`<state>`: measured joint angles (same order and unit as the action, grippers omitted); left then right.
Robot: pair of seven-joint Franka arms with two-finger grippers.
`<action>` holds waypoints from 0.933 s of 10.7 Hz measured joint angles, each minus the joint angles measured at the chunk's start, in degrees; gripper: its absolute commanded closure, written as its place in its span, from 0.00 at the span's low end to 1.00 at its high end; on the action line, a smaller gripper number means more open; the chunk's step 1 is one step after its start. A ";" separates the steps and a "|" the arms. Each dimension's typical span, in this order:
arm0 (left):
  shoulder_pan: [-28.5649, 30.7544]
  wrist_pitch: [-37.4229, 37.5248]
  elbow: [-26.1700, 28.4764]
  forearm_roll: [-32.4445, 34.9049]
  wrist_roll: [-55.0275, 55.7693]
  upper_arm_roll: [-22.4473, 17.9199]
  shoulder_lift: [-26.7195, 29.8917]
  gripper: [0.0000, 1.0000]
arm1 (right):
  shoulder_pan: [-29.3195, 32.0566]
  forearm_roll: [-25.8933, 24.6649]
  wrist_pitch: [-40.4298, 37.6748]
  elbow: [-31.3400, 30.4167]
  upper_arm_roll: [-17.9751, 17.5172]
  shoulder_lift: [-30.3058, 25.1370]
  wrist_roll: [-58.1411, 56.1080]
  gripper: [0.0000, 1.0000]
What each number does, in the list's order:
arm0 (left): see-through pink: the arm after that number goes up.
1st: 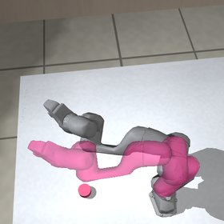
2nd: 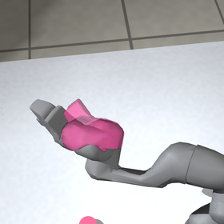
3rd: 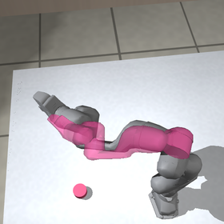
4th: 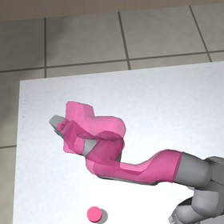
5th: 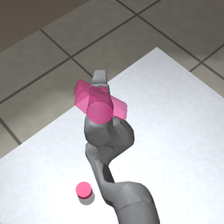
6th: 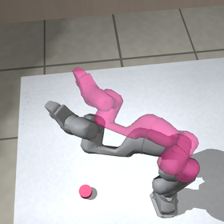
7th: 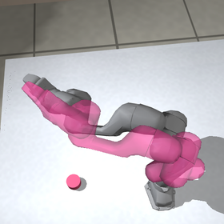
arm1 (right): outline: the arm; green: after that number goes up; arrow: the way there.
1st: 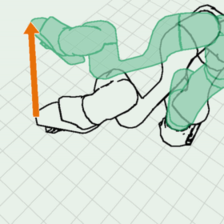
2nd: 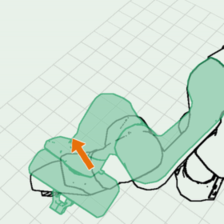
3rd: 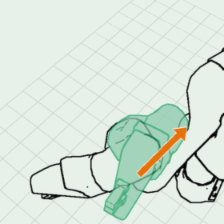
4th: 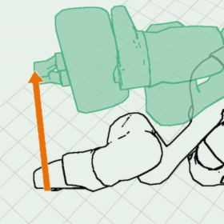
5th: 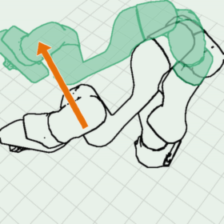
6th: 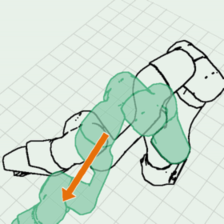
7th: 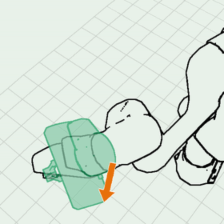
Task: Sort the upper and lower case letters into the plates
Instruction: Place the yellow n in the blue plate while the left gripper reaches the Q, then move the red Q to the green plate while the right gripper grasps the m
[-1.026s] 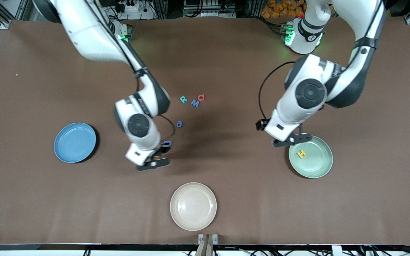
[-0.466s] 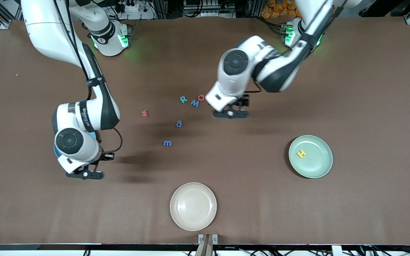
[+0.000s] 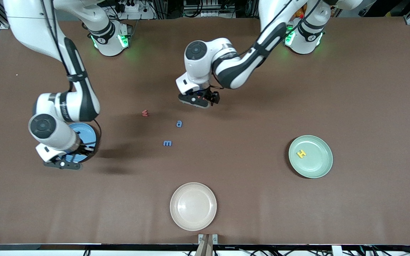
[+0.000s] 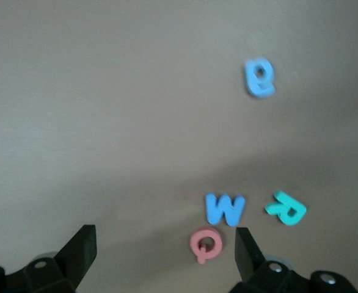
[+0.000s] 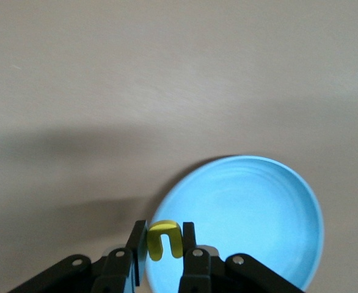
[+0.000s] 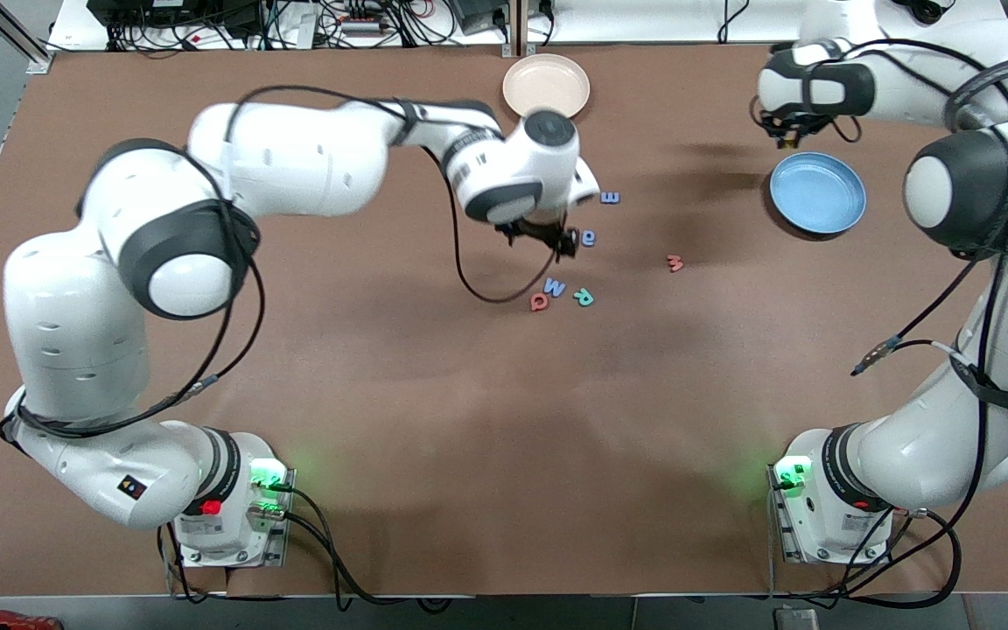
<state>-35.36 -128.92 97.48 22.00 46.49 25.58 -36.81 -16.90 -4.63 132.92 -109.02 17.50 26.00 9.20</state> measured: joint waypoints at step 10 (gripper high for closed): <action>-0.32 -13.11 10.74 5.74 3.23 1.21 -1.03 0.13 | 3.17 6.44 -2.79 -6.44 -1.08 -4.64 -3.03 0.00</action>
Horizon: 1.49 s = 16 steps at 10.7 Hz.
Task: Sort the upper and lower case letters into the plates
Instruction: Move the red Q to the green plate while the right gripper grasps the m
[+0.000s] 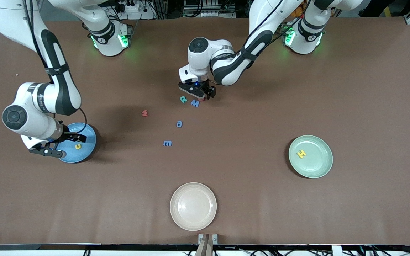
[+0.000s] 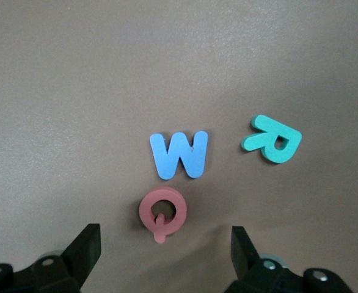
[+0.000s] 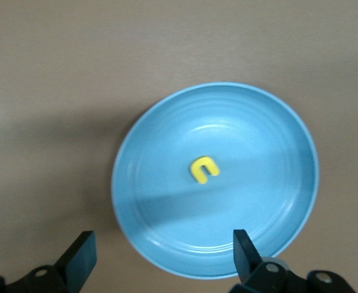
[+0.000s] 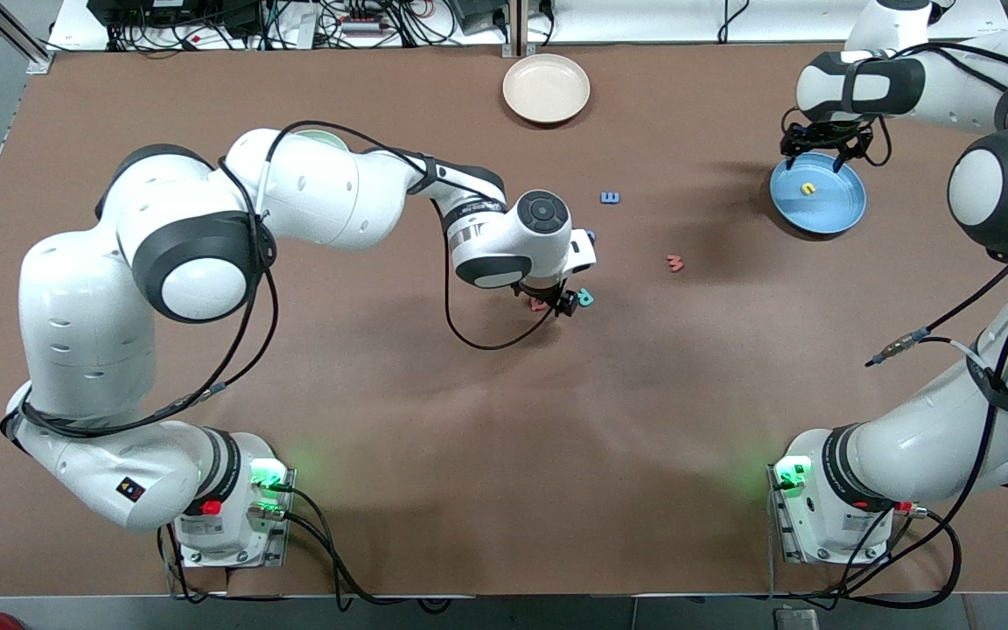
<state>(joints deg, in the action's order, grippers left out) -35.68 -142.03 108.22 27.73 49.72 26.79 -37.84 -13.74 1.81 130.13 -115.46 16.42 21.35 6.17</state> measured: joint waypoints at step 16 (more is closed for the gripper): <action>0.20 -1.75 -0.52 0.01 0.66 -2.30 -1.30 1.00 | -17.70 3.71 -1.31 -3.96 -0.15 -5.07 8.64 0.00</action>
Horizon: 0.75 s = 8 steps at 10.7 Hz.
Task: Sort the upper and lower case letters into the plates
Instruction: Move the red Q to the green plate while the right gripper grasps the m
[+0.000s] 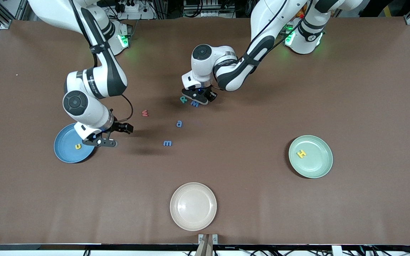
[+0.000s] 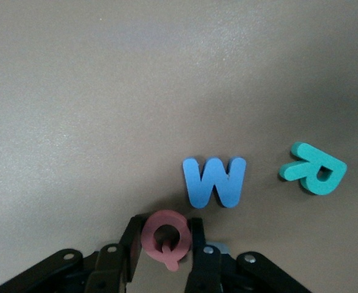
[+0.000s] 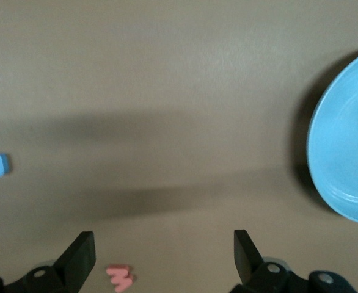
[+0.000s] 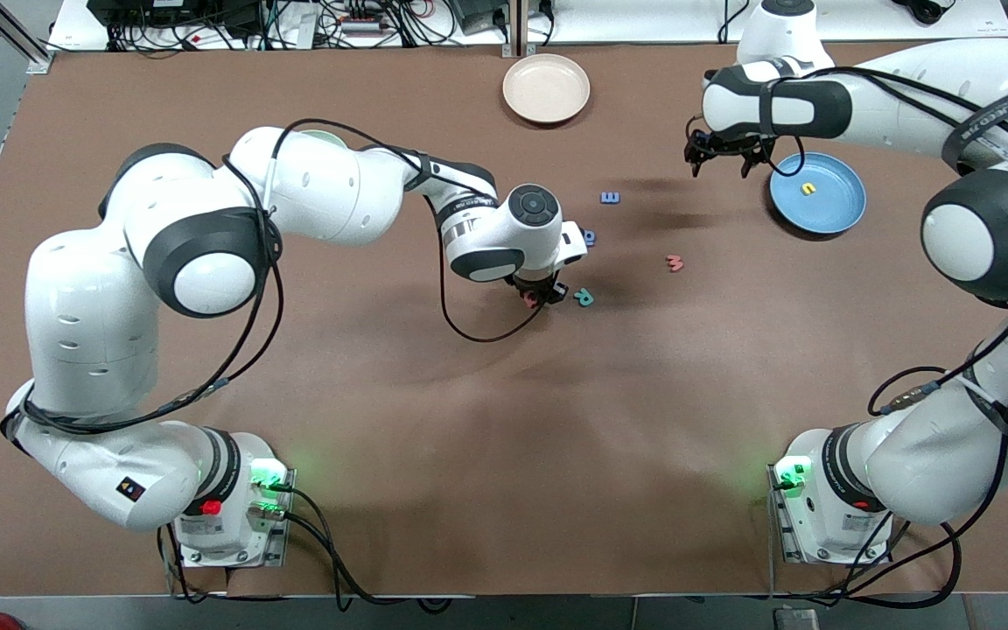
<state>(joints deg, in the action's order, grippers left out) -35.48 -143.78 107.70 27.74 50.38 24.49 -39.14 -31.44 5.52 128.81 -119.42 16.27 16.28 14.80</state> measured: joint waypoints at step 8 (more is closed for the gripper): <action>22.01 3.57 2.54 -3.12 1.01 0.00 15.45 1.00 | -6.41 1.27 11.03 -13.24 -0.94 -2.46 -5.62 0.00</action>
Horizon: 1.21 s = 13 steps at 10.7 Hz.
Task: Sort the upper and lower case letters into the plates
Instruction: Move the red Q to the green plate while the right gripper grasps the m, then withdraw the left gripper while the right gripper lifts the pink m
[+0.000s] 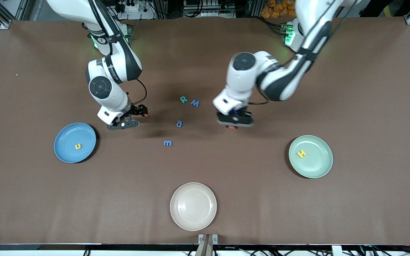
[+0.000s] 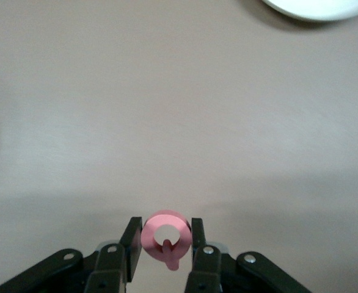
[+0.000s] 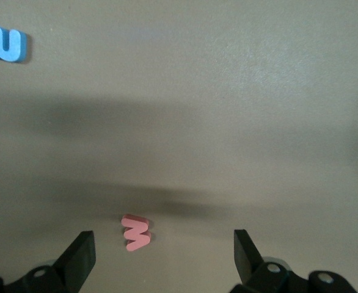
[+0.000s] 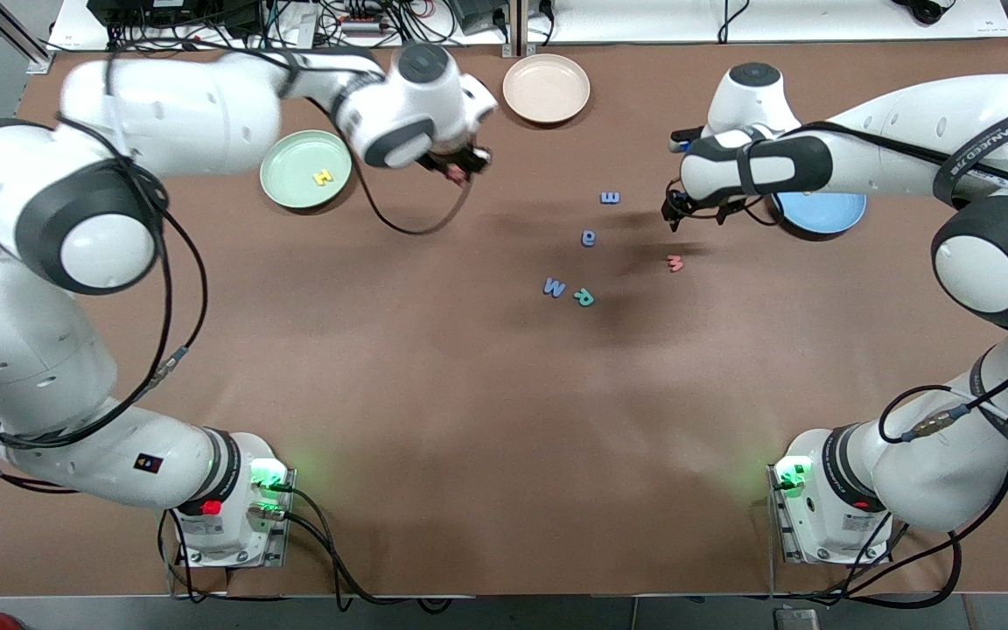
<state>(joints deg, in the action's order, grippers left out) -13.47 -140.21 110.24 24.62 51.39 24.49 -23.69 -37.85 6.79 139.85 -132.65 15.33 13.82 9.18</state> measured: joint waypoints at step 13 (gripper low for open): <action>17.04 1.25 1.16 -1.45 -35.11 -11.20 -2.14 0.00 | -4.89 3.41 9.95 -5.17 -0.14 4.76 -0.74 0.00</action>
<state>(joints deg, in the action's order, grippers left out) 3.57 -138.96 111.40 23.17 16.28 13.29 -25.83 -42.74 10.20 149.80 -137.82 15.20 18.59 8.44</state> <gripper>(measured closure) 0.176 0.000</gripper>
